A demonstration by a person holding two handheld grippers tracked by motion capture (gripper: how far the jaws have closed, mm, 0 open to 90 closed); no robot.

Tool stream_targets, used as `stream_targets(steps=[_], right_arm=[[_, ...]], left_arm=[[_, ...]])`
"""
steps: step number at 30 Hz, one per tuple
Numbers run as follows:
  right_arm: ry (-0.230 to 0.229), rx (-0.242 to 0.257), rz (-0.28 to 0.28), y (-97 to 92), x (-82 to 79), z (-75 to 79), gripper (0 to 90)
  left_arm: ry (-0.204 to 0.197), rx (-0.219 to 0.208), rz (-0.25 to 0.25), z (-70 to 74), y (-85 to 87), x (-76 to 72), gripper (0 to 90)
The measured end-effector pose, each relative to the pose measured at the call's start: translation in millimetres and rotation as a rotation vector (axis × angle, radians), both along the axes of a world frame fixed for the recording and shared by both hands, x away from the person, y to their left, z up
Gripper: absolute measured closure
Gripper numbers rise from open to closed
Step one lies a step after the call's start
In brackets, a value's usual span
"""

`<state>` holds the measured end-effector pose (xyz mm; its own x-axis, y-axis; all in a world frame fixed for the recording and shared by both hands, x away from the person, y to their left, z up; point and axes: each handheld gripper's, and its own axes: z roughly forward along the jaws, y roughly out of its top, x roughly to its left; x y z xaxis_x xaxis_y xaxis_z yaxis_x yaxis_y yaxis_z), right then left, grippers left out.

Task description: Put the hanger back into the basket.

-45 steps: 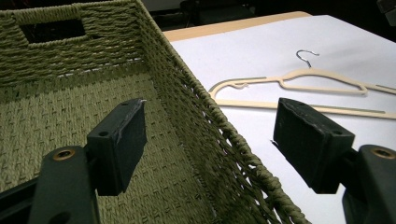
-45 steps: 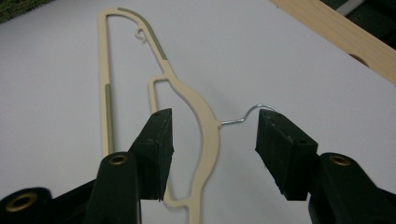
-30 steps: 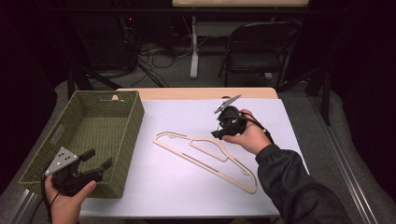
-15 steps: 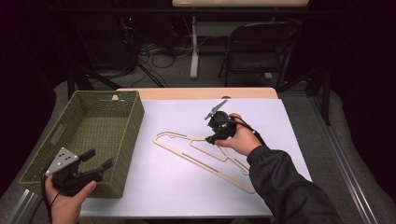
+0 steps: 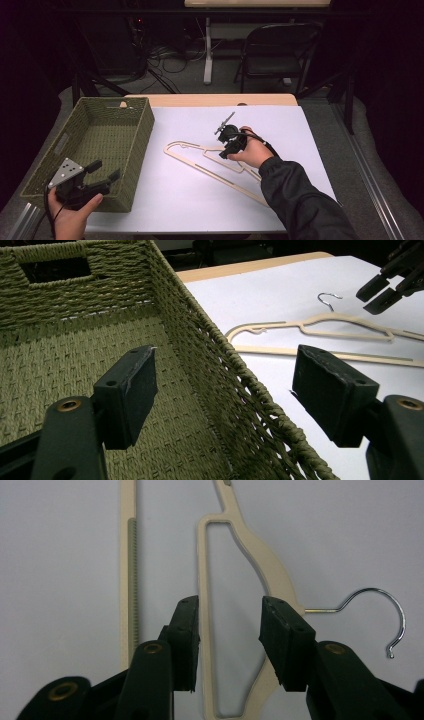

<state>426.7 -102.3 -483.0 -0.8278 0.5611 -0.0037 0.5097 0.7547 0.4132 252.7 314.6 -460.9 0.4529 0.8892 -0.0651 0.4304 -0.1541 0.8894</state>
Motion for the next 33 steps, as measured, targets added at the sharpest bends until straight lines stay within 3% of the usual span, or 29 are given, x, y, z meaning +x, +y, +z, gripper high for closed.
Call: stream_targets(steps=[1,2,3,5,12,28,33], right_arm=[[0.0,0.0,0.0,0.0,0.0,0.0,59.7],[-0.056,0.047,-0.022,1.0,-0.7,-6.6,60.4],[-0.012,-0.016,-0.014,-0.1,0.4,-6.0,62.0],[-0.001,-0.032,-0.014,0.3,0.9,-8.5,62.8],[0.03,-0.056,0.003,1.1,1.6,-14.6,66.8],[0.097,-0.176,0.049,7.0,1.0,-30.5,68.9],[0.115,-0.18,0.059,7.4,0.6,-33.7,69.7]], left_arm=[[0.0,0.0,0.0,0.0,0.0,0.0,25.6],[0.002,0.0,-0.001,0.0,0.2,0.1,25.6],[0.002,0.0,-0.001,0.0,-0.1,0.2,25.6],[0.001,0.0,-0.003,-0.1,-0.3,0.5,25.6],[0.005,0.004,-0.006,-0.4,-1.4,0.9,25.6],[0.004,0.002,-0.004,-0.7,-0.9,0.7,25.6],[0.004,0.002,-0.003,-1.0,-1.0,0.9,25.6]])
